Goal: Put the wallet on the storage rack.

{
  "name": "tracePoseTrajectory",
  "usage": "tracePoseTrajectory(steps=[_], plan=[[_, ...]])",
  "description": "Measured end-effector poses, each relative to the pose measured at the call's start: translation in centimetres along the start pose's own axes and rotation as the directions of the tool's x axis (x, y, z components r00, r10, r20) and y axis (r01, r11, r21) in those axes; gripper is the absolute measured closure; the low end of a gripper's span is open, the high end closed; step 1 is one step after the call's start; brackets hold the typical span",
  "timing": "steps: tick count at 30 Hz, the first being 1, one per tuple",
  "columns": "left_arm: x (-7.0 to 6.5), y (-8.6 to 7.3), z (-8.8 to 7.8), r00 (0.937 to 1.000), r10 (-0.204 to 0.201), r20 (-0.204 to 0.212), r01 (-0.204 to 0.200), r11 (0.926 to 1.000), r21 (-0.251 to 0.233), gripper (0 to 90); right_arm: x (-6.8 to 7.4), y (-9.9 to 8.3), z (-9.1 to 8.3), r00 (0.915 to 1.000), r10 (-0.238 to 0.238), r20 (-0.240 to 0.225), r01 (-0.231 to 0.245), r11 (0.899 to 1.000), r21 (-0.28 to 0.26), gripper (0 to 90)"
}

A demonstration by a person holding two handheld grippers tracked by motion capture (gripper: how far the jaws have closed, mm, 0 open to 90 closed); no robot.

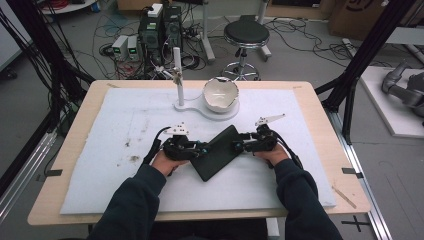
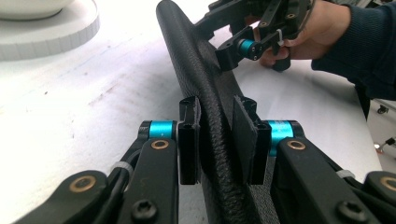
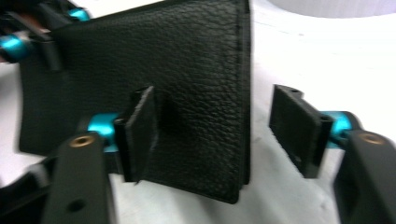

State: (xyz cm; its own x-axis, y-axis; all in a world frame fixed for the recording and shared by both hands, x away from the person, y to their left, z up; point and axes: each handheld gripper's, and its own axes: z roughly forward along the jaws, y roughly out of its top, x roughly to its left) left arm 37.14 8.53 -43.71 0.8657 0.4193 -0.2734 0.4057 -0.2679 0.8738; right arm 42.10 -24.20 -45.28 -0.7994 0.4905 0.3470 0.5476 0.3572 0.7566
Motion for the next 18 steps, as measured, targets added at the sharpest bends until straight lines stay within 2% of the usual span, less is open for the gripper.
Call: tracePoseTrajectory(steps=[1, 3, 5, 7, 10, 11, 18], plan=[[0.0, 0.0, 0.0, 1.0, 0.003, -0.001, -0.003, 1.0, -0.001, 72.3, 0.1, 0.0, 0.1, 0.9997, -0.006, -0.024, 0.006, 1.0, 0.009, 38.1], [0.0, 0.0, 0.0, 1.0, 0.005, -0.003, -0.005, 1.0, 0.004, 72.3, 0.3, 0.1, 0.0, 0.9997, -0.014, -0.021, 0.014, 1.0, 0.021, 38.7], [0.0, 0.0, 0.0, 0.9999, 0.009, -0.011, -0.008, 0.9999, 0.011, 72.2, 0.3, 0.1, -0.4, 0.9993, -0.029, -0.021, 0.03, 0.999, 0.019, 44.5], [0.2, 0.0, -0.1, 0.9998, 0.001, -0.021, -0.001, 0.9997, 0.025, 71.5, 0.3, 0.2, -1.2, 0.999, -0.025, -0.036, 0.025, 1.0, 0.0, 49.9], [0.4, -0.1, -0.1, 0.9993, -0.029, -0.023, 0.03, 0.9989, 0.037, 69.5, 0.6, 0.4, -2.1, 0.9971, -0.046, -0.06, 0.043, 0.998, -0.041, 54.4], [0.5, -0.2, 0.0, 0.9992, -0.035, -0.022, 0.036, 0.9985, 0.041, 67.7, 1.0, 0.5, -2.7, 0.9944, -0.069, -0.08, 0.064, 0.996, -0.069, 57.5], [0.7, -0.3, 0.3, 0.9982, -0.055, -0.022, 0.056, 0.9978, 0.036, 59.4, 1.7, 0.8, -3.4, 0.987, -0.12, -0.107, 0.108, 0.988, -0.114, 61.8]])
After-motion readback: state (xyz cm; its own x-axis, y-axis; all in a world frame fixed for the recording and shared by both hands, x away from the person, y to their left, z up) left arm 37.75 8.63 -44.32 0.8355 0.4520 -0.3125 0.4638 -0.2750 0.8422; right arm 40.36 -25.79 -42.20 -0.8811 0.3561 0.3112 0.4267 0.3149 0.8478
